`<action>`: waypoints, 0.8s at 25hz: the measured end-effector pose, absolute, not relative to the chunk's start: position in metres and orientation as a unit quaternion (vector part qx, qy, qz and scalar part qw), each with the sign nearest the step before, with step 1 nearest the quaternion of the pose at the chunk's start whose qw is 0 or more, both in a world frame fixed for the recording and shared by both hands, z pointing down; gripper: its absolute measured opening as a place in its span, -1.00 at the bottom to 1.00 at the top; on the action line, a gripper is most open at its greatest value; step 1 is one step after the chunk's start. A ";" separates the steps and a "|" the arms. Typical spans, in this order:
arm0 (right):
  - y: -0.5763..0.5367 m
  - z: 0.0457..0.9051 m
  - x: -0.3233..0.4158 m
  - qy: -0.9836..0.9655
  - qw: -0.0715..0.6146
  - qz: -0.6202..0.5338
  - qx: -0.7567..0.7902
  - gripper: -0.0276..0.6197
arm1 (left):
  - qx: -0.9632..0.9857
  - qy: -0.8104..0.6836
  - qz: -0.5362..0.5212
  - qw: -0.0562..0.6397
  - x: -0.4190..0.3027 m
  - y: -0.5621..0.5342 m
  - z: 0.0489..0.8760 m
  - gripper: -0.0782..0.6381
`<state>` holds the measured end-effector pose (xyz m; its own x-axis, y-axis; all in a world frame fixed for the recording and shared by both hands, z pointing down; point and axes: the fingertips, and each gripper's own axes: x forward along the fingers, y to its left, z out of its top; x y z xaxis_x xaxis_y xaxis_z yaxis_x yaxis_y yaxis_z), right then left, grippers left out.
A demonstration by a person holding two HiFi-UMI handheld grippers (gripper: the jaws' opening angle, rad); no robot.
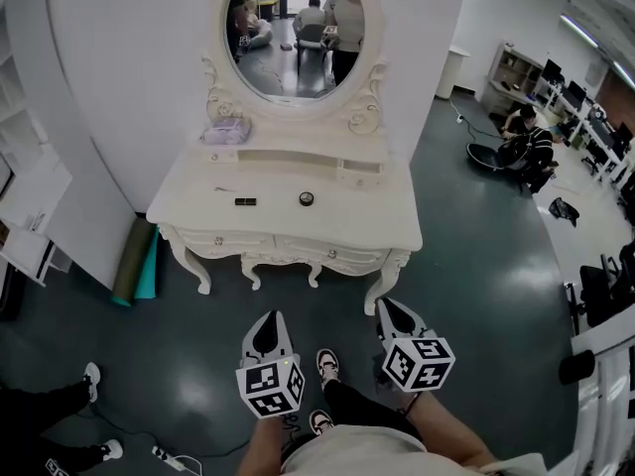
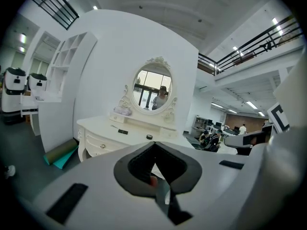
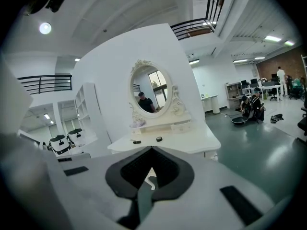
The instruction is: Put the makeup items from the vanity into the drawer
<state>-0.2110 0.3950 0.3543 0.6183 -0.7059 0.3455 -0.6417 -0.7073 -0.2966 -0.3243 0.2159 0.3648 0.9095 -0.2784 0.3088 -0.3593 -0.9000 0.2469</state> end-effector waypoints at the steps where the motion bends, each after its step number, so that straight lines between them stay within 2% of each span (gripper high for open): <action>1: 0.389 0.356 -0.207 0.379 0.073 -0.224 -0.895 -0.86 | 0.965 -0.169 0.135 0.151 -0.322 0.211 0.366 -0.77; 8: 0.338 0.356 -0.163 0.407 0.089 -0.228 -0.880 -0.86 | 0.962 -0.193 0.138 0.133 -0.287 0.172 0.365 -0.77; 20: 0.293 0.351 -0.054 0.412 0.078 -0.224 -0.880 -0.86 | 0.962 -0.194 0.136 0.133 -0.178 0.125 0.356 -0.77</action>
